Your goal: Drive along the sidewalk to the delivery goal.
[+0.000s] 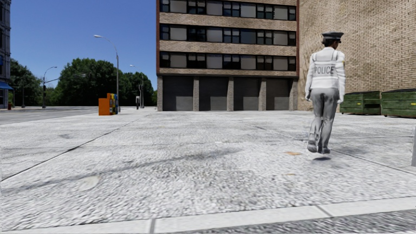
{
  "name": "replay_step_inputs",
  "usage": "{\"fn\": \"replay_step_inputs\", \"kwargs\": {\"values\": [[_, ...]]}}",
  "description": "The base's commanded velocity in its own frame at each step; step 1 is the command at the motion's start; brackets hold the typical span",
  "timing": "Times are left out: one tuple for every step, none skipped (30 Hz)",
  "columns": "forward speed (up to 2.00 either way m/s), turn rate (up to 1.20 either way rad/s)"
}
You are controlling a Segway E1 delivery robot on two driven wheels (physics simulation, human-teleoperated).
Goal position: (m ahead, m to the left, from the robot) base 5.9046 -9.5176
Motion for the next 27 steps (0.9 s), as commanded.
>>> {"fn": "replay_step_inputs", "kwargs": {"values": [[1.39, -0.26], [1.39, -0.27], [1.39, -0.27], [1.39, -0.27], [1.39, -0.27], [1.39, -0.27], [1.40, -0.27], [1.47, -0.27], [1.47, -0.27], [1.56, -0.31], [1.62, -0.36], [1.65, -0.38], [1.65, -0.38], [1.66, -0.38], [1.68, -0.38], [1.71, -0.38], [1.73, -0.38], [1.73, -0.38], [1.75, -0.38], [1.75, -0.38], [1.75, -0.38], [1.75, -0.38], [1.75, -0.38], [1.75, -0.38], [1.75, -0.38], [1.75, -0.38], [1.75, -0.38]]}}
